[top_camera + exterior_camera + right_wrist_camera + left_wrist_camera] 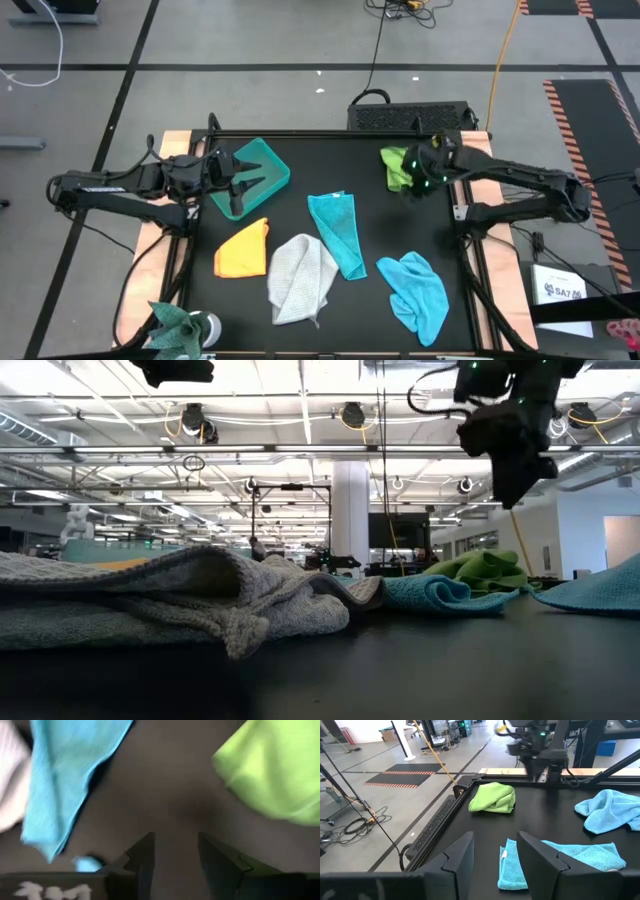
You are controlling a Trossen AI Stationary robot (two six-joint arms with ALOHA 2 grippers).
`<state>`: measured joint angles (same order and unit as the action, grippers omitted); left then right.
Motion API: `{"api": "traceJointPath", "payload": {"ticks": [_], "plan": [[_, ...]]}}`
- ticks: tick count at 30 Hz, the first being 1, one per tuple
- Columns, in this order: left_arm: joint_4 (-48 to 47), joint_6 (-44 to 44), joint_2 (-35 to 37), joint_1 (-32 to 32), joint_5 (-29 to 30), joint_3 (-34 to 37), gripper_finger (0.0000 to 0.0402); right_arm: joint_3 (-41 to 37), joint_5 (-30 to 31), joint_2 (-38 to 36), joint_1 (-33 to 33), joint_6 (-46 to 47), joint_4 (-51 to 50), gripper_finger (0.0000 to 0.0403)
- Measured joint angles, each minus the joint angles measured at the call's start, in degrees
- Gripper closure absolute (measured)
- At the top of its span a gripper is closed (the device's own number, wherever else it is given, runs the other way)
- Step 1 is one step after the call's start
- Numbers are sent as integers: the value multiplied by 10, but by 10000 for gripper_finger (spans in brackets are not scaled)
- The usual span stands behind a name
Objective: Fold microfiber towels
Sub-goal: Adjust the gray towel on the table
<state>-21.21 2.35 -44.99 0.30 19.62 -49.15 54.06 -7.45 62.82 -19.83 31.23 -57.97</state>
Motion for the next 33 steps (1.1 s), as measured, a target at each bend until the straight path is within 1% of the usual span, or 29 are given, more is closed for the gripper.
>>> {"api": "traceJointPath", "payload": {"ticks": [4,8,10,12,16,22,25,26,29,33], "plan": [[0,0,0,0,0,0,247,0,-18,7,105,100,-5,270],[0,-6,0,0,0,0,247,0,-19,28,200,192,-8,271],[-2,-9,0,0,0,0,247,-1,-20,45,235,229,-10,271],[-7,-10,0,0,0,0,247,-1,-33,59,258,249,-12,271],[-30,-23,0,0,0,0,247,-1,-62,84,272,271,-23,271],[-34,-31,0,0,-1,0,247,-1,-64,111,266,267,-21,269],[-35,-35,0,0,-14,0,247,-1,-66,121,264,267,-6,269],[-35,-38,0,0,-20,0,247,-1,-76,124,266,268,2,269],[-35,-41,0,0,-32,0,247,-1,-96,133,281,285,34,268],[-35,-44,0,0,-37,0,247,-1,-95,146,315,296,62,268]]}}
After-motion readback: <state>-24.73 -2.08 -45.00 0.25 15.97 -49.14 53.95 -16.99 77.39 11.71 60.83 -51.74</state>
